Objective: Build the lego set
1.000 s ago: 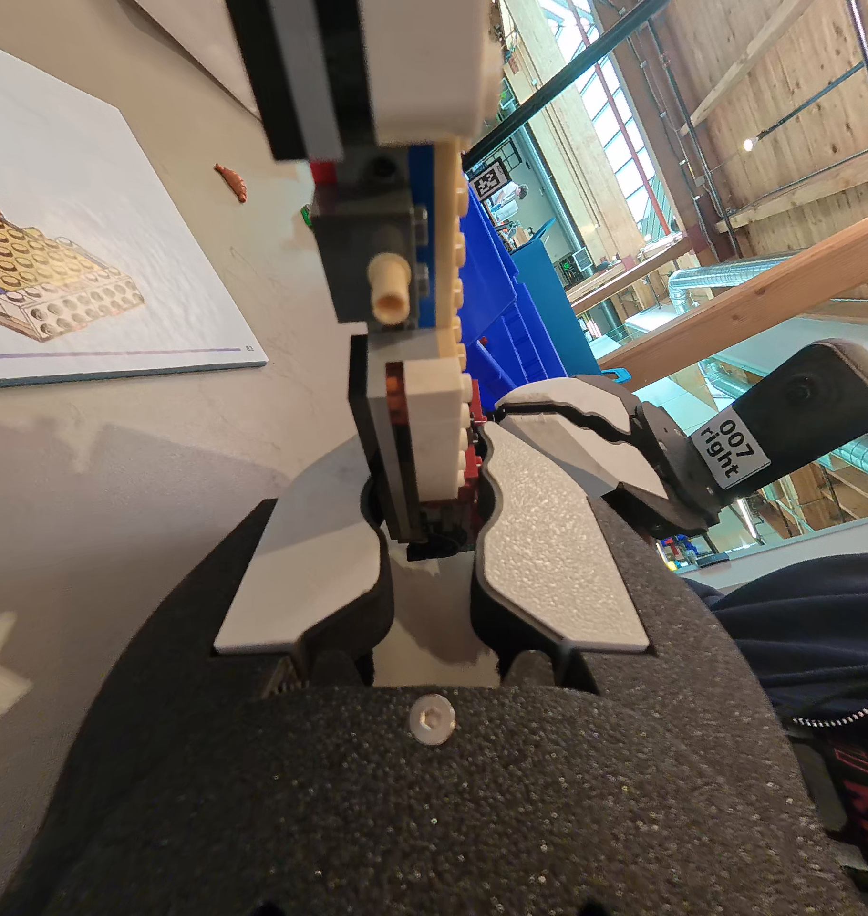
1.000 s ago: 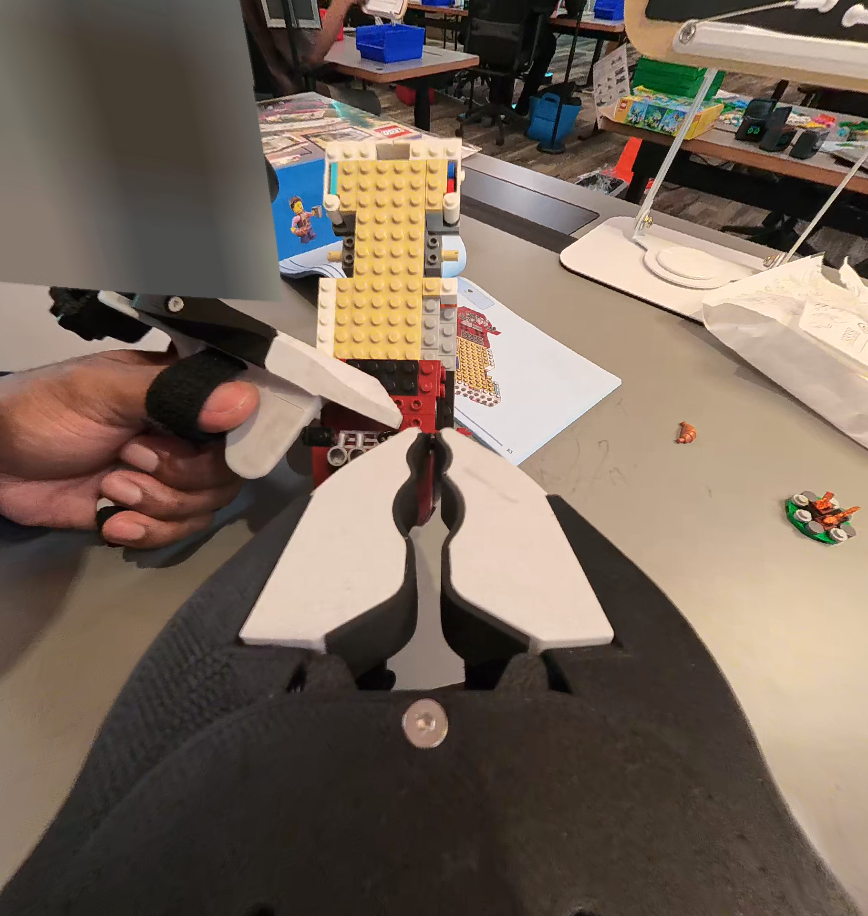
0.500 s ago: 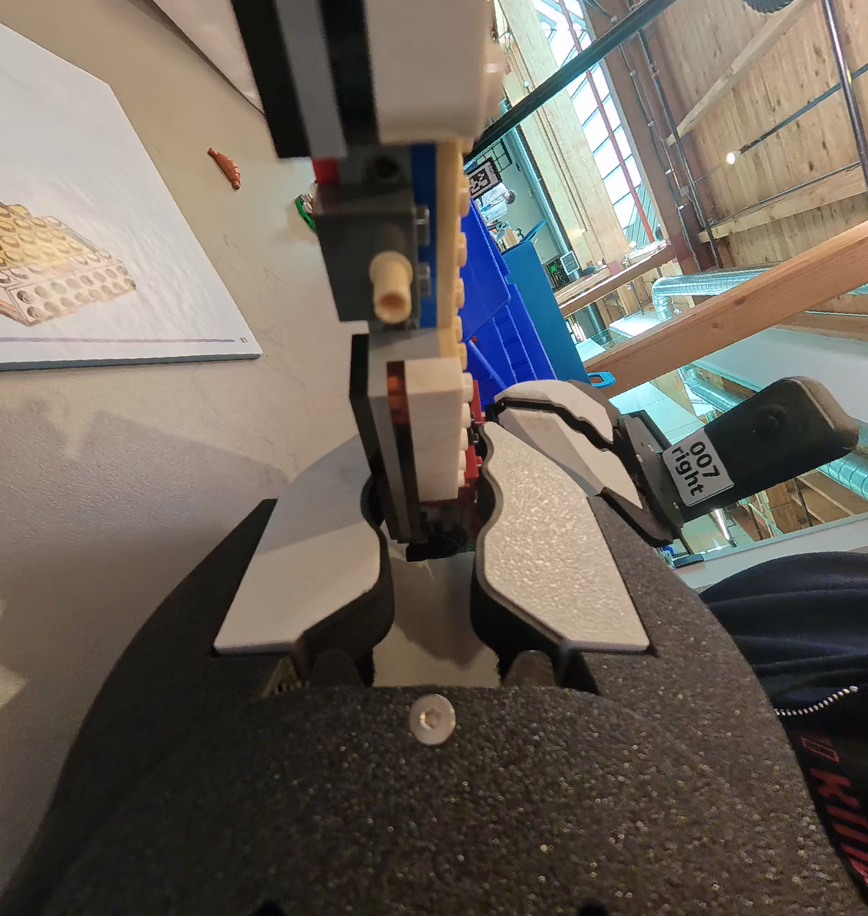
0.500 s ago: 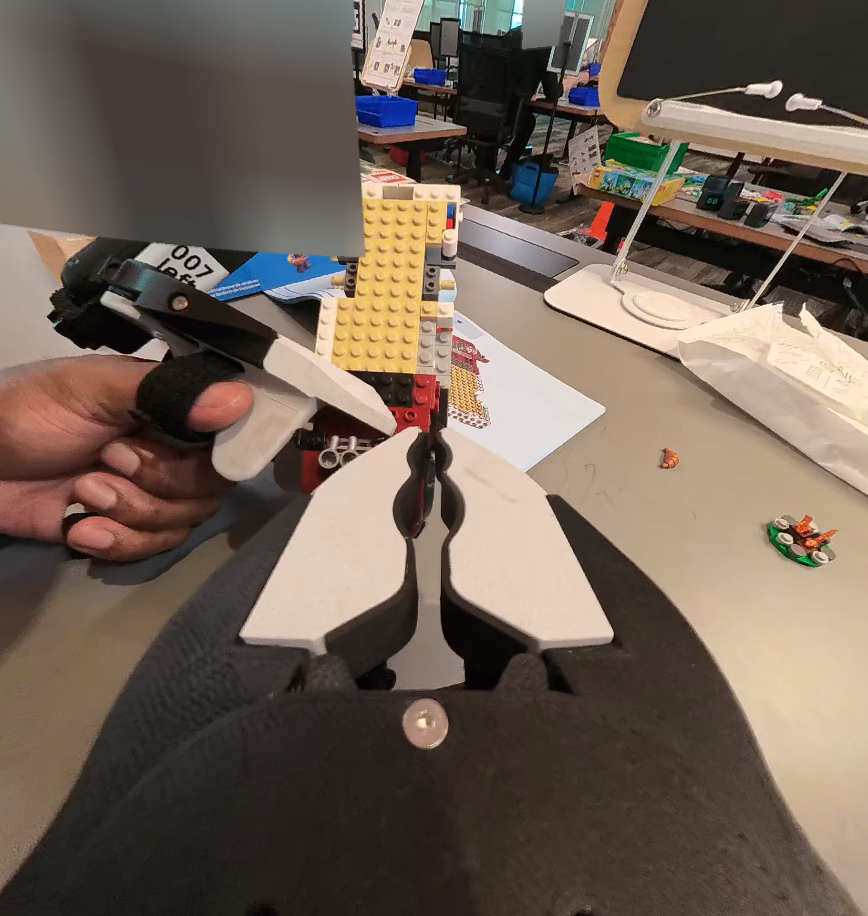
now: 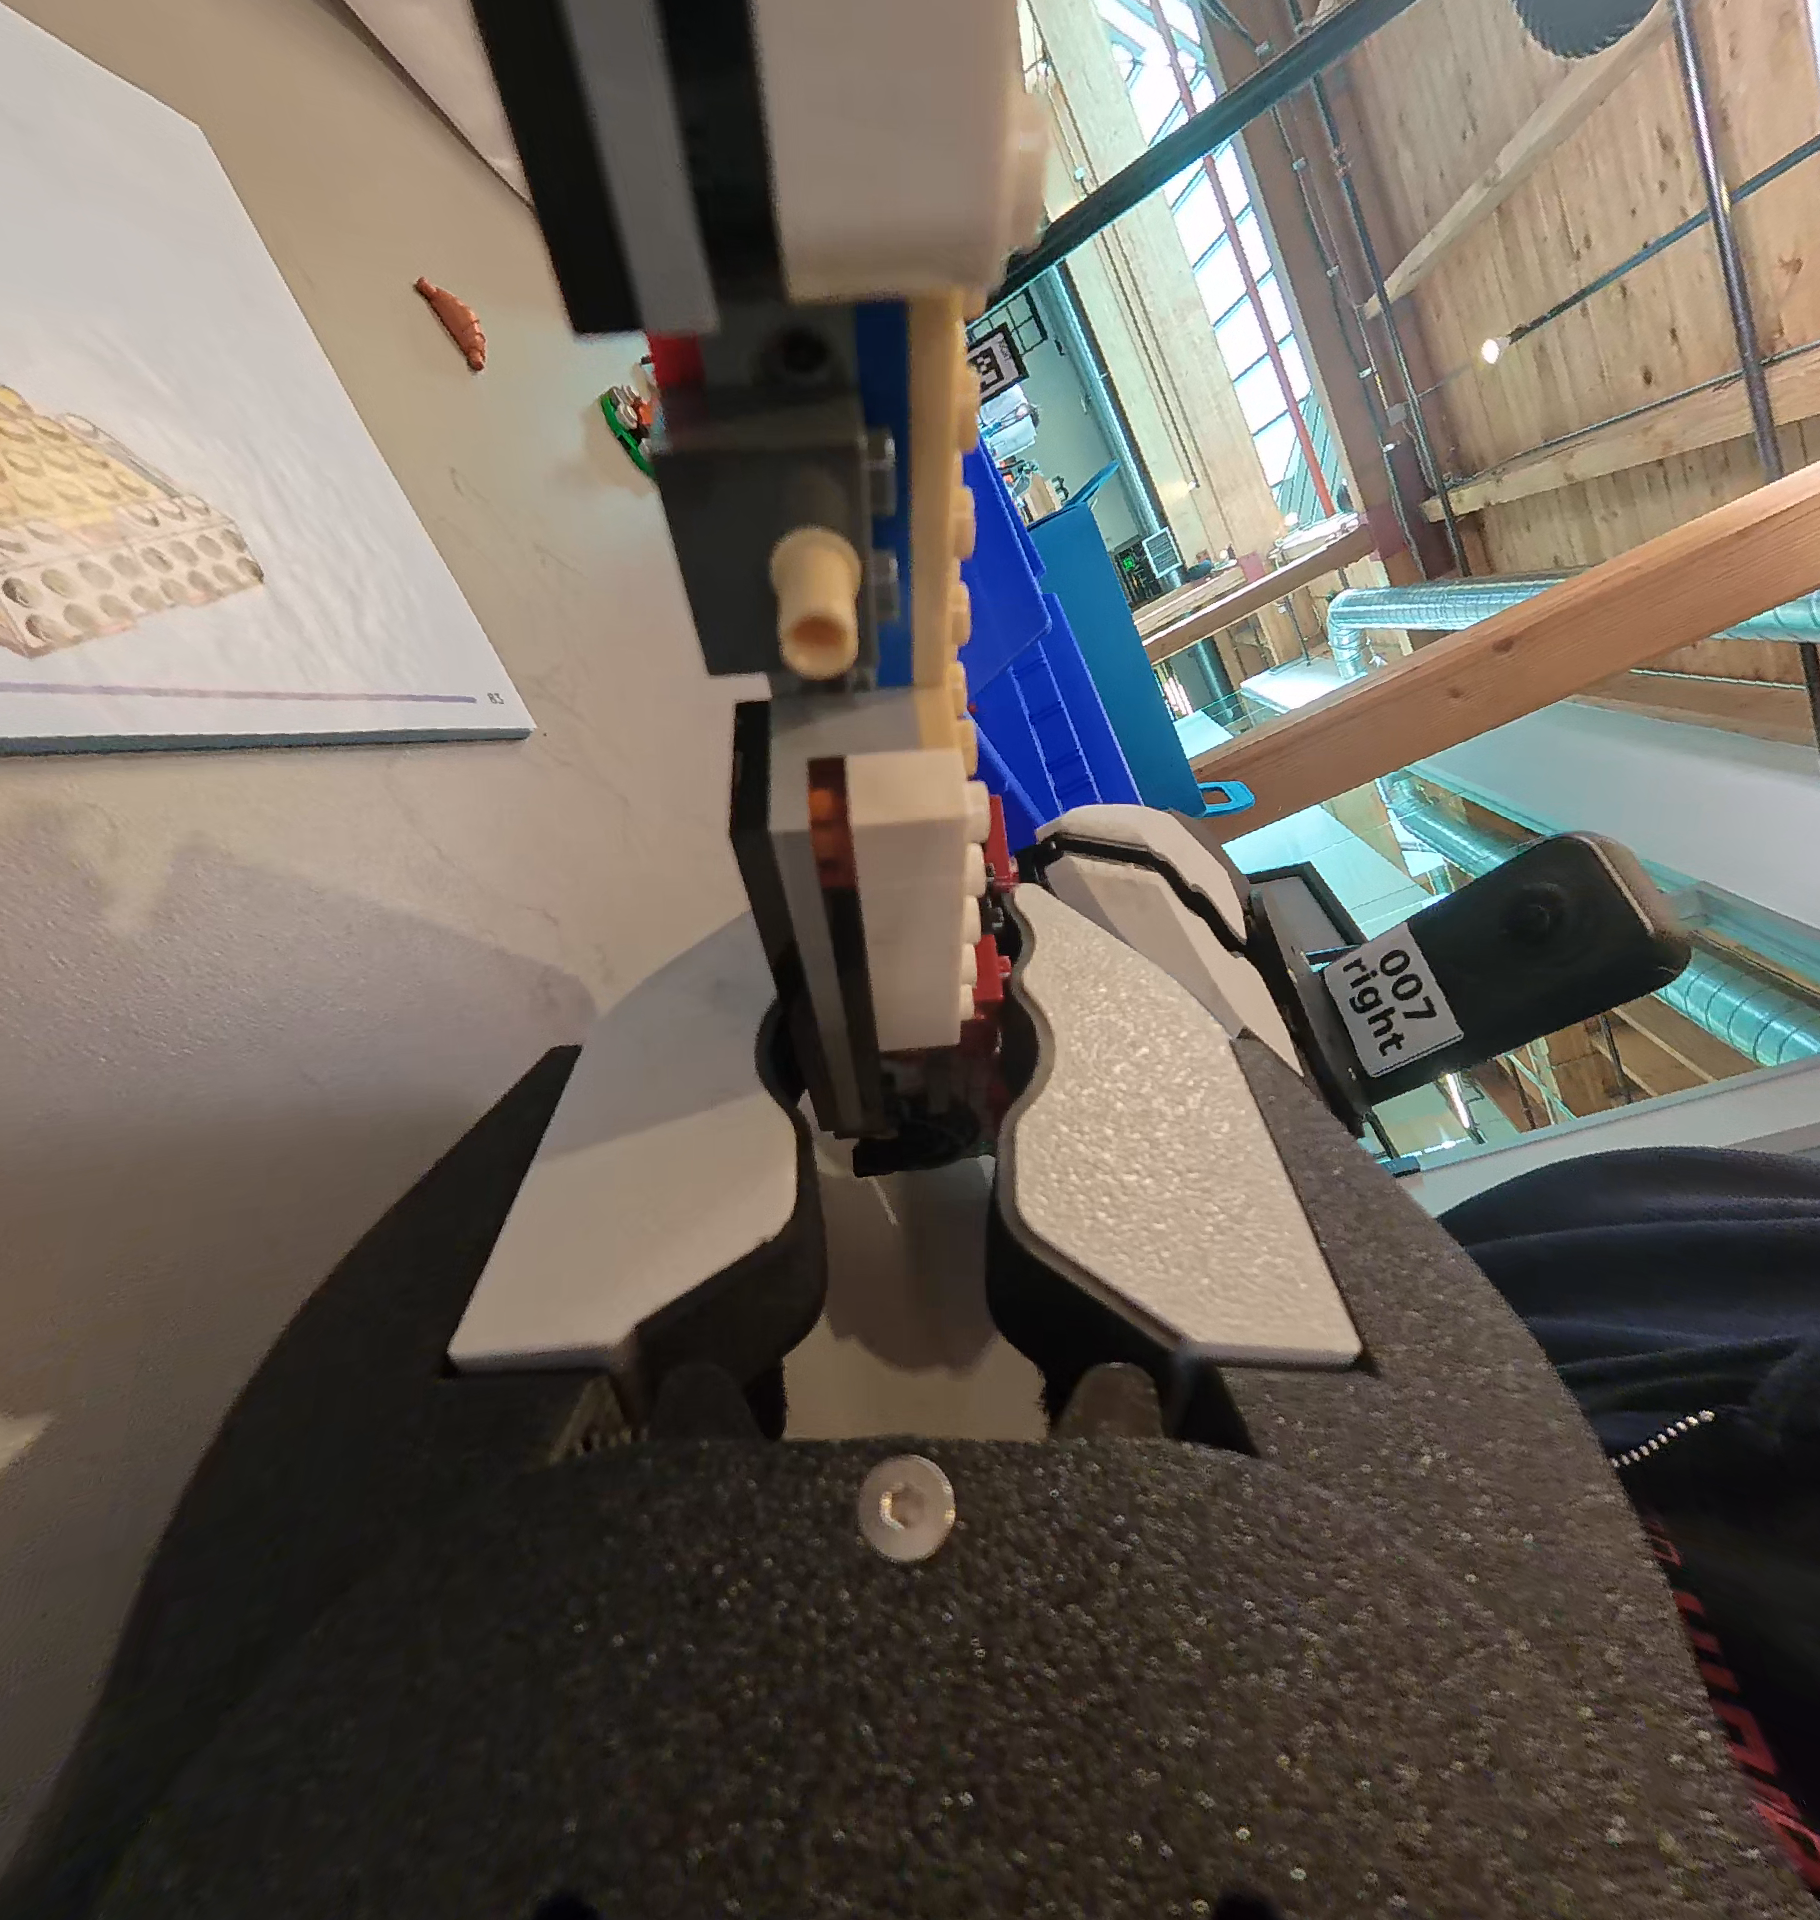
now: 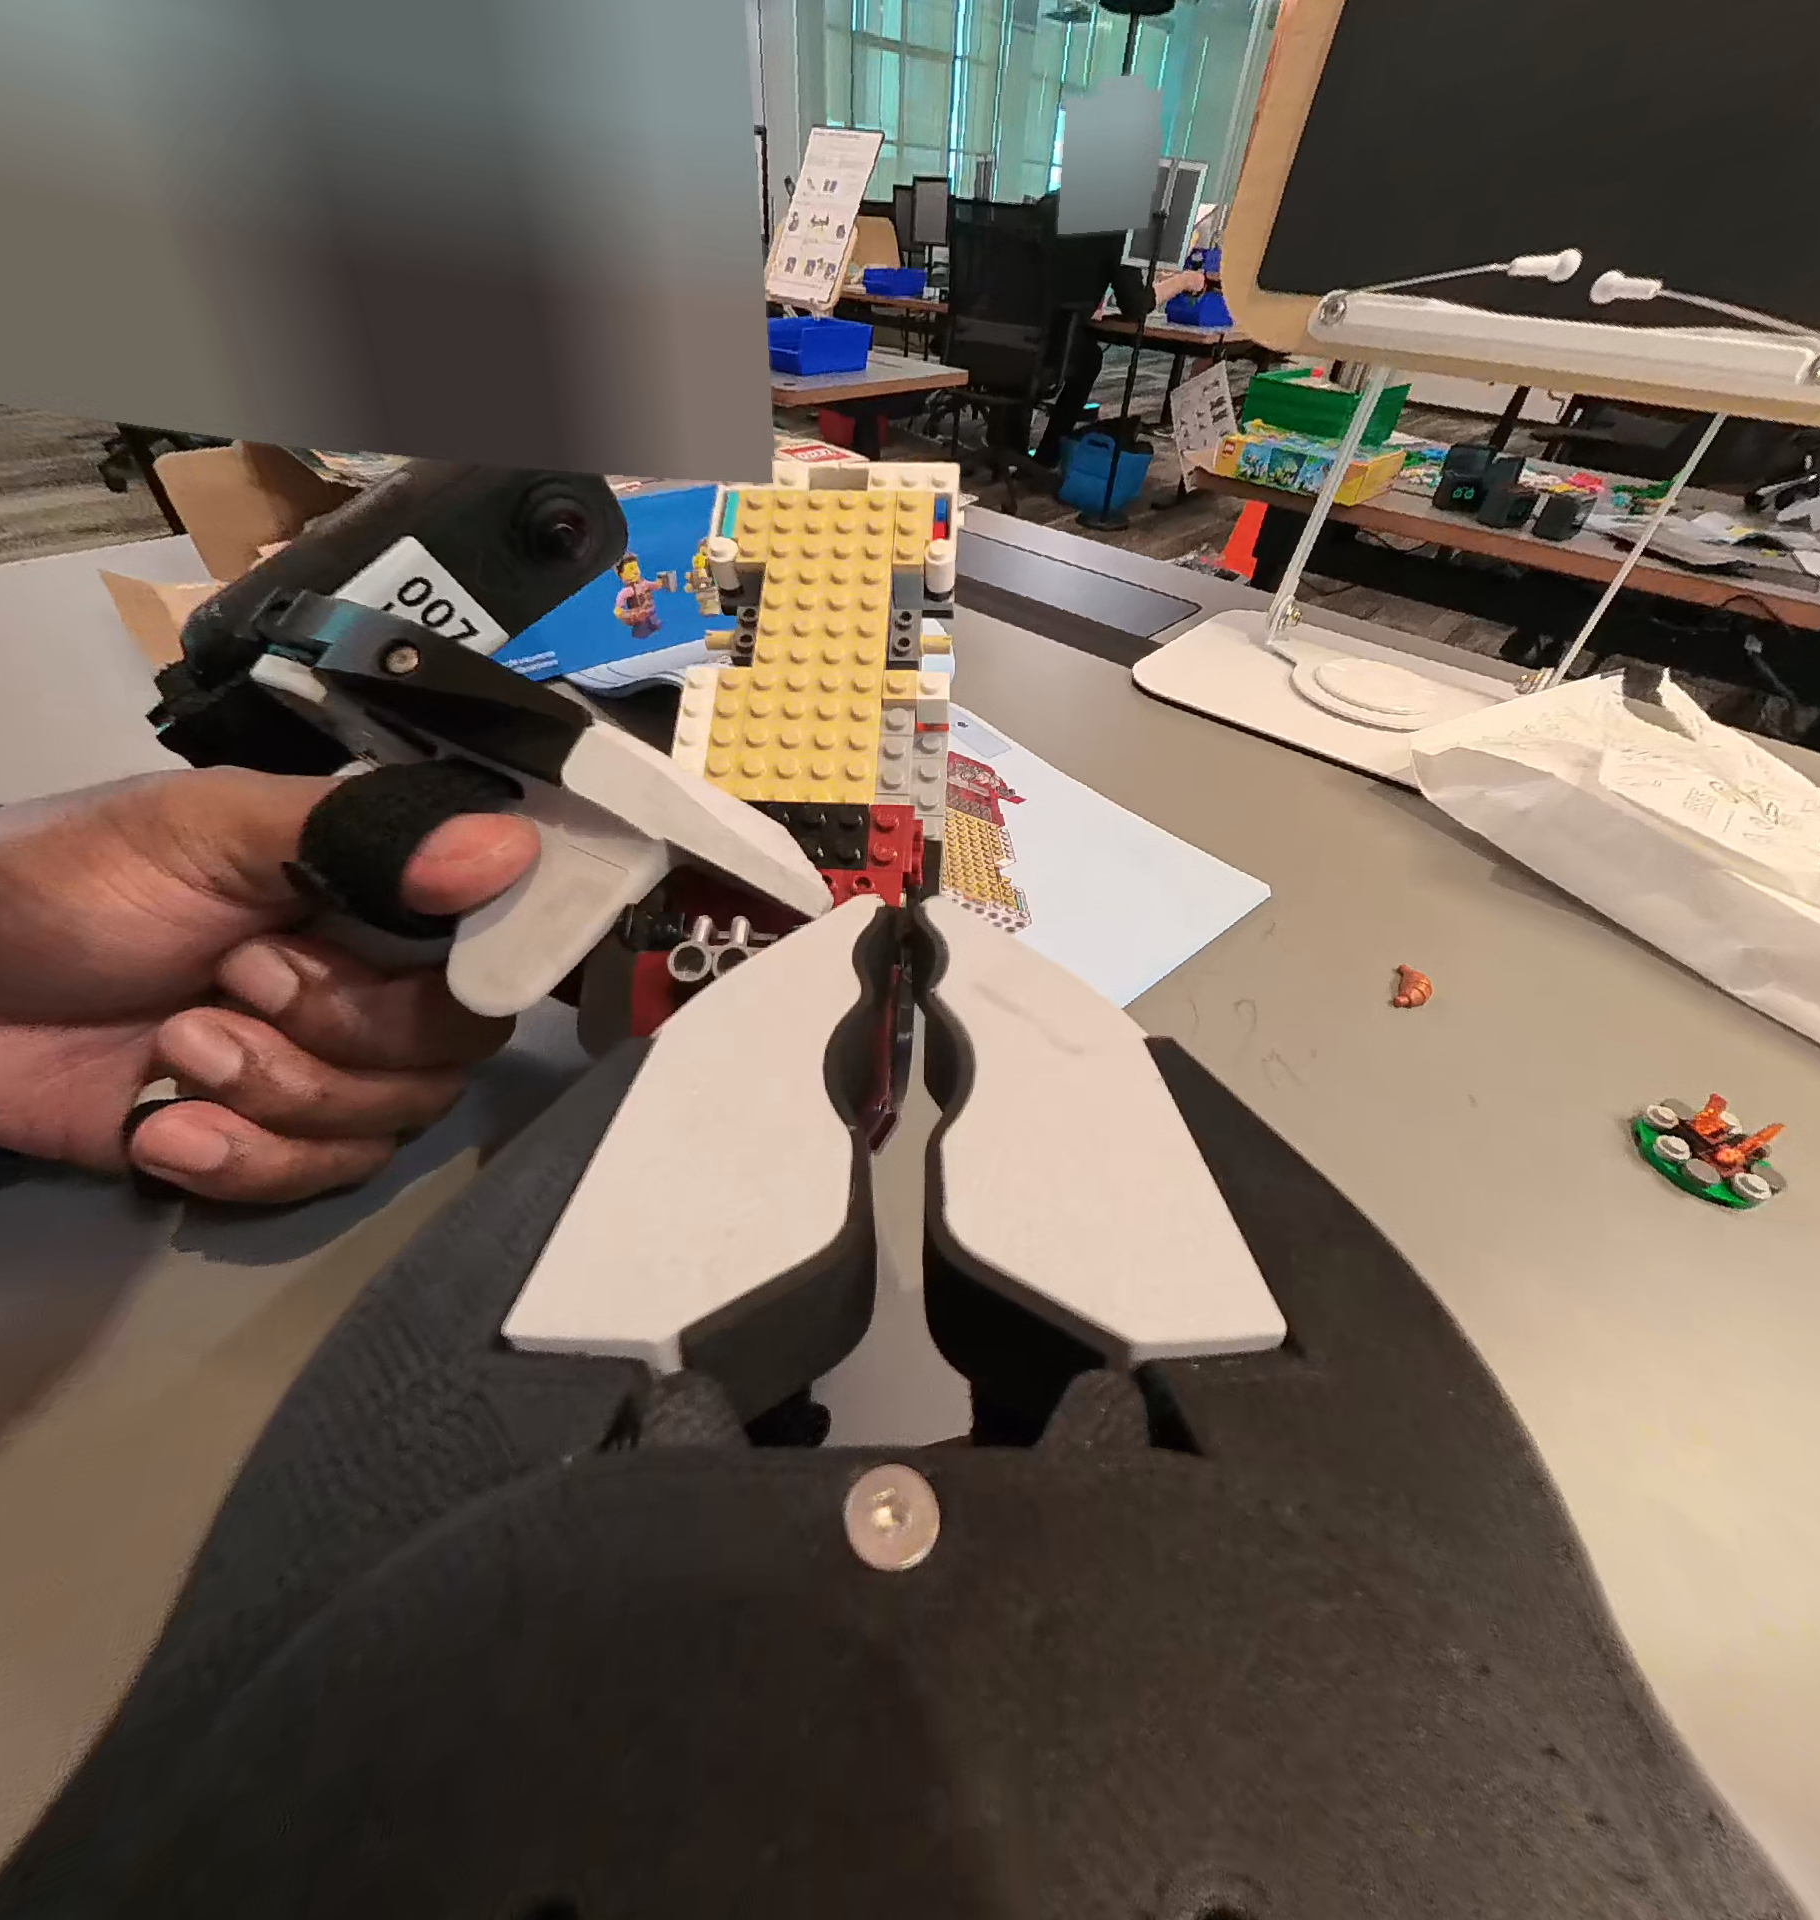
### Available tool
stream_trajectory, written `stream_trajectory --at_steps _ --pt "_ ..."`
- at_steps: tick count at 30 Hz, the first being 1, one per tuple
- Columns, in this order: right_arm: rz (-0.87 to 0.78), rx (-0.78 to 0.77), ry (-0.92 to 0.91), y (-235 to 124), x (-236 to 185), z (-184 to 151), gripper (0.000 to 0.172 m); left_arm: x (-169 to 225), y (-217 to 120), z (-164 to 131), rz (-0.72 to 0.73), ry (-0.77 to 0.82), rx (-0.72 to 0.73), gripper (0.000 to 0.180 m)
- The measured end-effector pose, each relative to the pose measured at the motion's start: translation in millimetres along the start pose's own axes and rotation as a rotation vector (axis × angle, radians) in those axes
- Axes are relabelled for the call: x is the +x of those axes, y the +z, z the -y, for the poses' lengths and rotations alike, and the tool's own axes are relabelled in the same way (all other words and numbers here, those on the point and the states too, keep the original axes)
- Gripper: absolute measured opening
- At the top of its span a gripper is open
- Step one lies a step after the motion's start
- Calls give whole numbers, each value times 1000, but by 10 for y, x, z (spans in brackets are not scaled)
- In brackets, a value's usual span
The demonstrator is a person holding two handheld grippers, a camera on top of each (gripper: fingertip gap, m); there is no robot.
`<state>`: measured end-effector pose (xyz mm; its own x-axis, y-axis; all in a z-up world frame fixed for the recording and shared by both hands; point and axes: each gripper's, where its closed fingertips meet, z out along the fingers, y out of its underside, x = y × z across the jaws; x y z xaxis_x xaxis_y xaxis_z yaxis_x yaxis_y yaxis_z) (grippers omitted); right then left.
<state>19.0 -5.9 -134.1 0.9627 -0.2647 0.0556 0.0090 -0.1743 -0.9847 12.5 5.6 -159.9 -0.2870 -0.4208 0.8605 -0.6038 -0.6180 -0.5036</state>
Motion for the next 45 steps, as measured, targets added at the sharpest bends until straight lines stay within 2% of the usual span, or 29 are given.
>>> stream_trajectory --at_steps 16,28,38,45 --pt "2 -28 21 15 -10 -34 1 -20 -5 0 11 -4 -2 33" --pt "-19 -26 -56 -2 -24 -3 1 12 -16 21 15 31 22 33" --pt "10 -39 -43 6 -28 2 1 13 -21 31 18 41 25 33" --pt "-21 -21 -114 -9 -49 30 1 53 -38 63 3 46 46 33"
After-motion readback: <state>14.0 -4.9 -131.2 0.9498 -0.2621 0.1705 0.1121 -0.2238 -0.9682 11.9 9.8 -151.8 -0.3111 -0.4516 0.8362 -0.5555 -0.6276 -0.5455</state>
